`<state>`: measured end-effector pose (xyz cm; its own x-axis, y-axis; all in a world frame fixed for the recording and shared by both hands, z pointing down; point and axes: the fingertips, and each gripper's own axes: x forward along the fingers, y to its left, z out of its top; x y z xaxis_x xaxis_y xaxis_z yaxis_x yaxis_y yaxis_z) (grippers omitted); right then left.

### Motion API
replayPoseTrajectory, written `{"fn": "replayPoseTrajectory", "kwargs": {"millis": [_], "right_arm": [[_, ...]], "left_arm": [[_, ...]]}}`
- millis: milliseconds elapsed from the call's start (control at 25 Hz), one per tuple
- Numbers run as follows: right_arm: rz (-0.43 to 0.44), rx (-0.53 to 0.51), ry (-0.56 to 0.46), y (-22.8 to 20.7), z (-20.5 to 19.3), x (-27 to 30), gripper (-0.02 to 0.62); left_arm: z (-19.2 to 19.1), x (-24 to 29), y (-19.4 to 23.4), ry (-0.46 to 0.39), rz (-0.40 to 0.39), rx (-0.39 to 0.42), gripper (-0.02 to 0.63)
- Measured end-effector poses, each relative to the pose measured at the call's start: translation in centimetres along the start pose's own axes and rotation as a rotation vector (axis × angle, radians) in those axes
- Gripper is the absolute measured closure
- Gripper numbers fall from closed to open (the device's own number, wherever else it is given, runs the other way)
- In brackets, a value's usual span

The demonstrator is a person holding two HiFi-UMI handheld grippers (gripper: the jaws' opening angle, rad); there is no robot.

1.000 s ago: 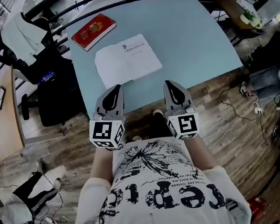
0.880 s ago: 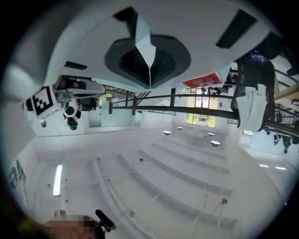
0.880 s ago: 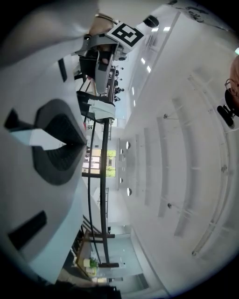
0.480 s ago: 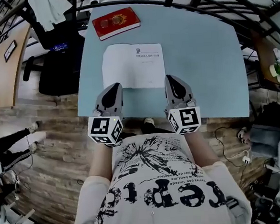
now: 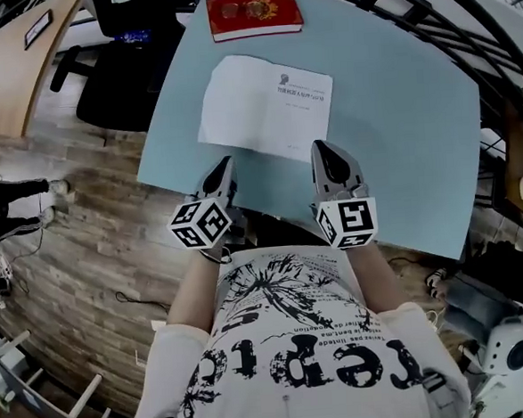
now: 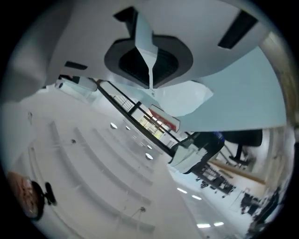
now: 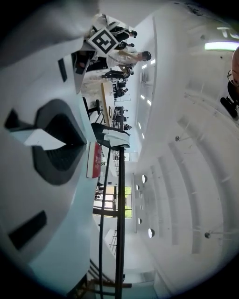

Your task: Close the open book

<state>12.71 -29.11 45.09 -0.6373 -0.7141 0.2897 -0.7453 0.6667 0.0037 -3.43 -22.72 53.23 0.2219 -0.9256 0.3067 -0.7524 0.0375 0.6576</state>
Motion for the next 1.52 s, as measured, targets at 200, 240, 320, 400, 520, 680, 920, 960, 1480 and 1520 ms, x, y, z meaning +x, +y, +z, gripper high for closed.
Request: {"fn": "replayPoseTrajectory", "kwargs": {"millis": [200,240,320,400,520,680,920,960,1480,1520], "right_arm": [[0.034,-0.011,0.030,0.0,-1.6,1.3,0.584],[0.036,-0.013,0.034,0.0,-1.9,1.4,0.584],[0.038,-0.020,0.046,-0.2,-2.3,1.6,0.584],[0.037,-0.023,0.062,-0.6,-2.9,1.7,0.584],[0.029,-0.023,0.081,-1.3,-3.5,1.5,0.584],[0.011,-0.024,0.094,-2.3,-3.8,1.3,0.584],[0.006,-0.034,0.100,-2.8,-3.9,1.4,0.584],[0.005,-0.038,0.100,-2.9,-3.9,1.4,0.584],[-0.009,-0.027,0.081,-3.3,-3.6,1.0,0.584],[-0.012,-0.023,0.079,-3.4,-3.7,0.8,0.584]], "left_arm": [[-2.5,1.7,4.1,-0.042,-0.013,-0.404,0.454],[-2.7,1.9,4.8,-0.057,-0.017,-0.471,0.450],[-2.9,2.5,6.1,-0.099,-0.030,-0.602,0.438],[-3.0,3.1,7.3,-0.145,-0.047,-0.722,0.431],[-3.2,4.1,8.3,-0.172,-0.060,-0.806,0.430],[-3.2,5.2,9.0,-0.190,-0.068,-0.856,0.430],[-2.3,6.5,10.1,-0.253,-0.061,-0.936,0.452],[-2.4,6.6,10.5,-0.254,-0.043,-0.941,0.474],[-0.2,6.2,5.6,-0.227,-0.197,-0.796,0.584],[0.1,6.2,4.6,-0.212,-0.227,-0.757,0.583]]}}
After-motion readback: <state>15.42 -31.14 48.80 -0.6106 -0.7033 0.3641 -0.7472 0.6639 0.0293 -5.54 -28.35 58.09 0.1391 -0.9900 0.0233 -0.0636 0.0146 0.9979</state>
